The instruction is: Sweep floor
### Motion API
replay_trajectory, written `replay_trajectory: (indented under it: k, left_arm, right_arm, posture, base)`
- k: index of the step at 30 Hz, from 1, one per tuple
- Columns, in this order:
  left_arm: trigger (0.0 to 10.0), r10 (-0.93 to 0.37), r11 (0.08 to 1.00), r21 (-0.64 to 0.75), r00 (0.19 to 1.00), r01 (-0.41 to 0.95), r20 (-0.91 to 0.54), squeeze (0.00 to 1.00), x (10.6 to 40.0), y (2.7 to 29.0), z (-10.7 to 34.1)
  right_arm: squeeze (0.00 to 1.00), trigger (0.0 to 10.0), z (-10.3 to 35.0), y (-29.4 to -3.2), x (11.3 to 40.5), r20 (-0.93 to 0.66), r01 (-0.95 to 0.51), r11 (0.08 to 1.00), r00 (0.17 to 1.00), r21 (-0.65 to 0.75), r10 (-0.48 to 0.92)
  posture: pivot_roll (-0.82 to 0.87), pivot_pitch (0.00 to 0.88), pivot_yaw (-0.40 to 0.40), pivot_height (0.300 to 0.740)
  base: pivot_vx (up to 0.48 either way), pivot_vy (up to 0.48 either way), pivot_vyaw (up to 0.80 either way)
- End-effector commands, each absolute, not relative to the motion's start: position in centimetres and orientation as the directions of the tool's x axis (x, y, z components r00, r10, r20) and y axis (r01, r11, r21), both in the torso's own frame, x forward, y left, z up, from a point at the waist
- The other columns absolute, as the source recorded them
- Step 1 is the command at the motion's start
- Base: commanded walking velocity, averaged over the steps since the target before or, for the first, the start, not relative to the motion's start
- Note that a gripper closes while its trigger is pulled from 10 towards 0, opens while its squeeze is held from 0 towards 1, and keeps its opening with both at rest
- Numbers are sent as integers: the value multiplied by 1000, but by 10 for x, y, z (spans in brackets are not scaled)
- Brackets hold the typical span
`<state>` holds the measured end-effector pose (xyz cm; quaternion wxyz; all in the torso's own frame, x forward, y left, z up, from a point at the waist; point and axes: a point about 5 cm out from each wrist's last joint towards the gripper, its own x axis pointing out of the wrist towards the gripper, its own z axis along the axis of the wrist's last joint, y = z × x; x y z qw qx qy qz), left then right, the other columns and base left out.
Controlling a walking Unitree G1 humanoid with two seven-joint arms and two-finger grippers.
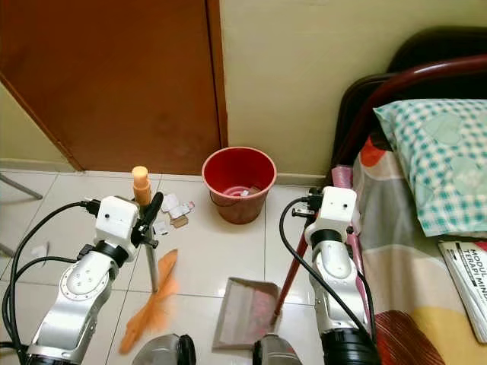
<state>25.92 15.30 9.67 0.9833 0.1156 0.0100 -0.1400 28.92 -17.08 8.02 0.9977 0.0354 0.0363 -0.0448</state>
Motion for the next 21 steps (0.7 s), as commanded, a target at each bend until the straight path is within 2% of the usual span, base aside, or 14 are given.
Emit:
replay_trajectory:
  k: [1,6,21]
  left_arm:
    - [10000,-275,930,250,961,271,-21,0,265,151,101]
    - [10000,-268,934,249,963,256,13,0,274,144,107]
    - [10000,-235,947,235,971,219,41,0,283,146,109]
  right_arm:
    - [0,10000,80,-171,291,-63,91,992,994,85,-85]
    - [0,10000,73,-170,290,-98,72,993,993,94,-63]
    - [0,10000,70,-177,293,-105,103,989,990,104,-92]
  posture:
    - [120,46,-14,740]
    - [150,35,-49,740]
    - [133,9,-51,740]
  base:
    - [0,0,0]
    - [0,0,0]
    - [0,0,0]
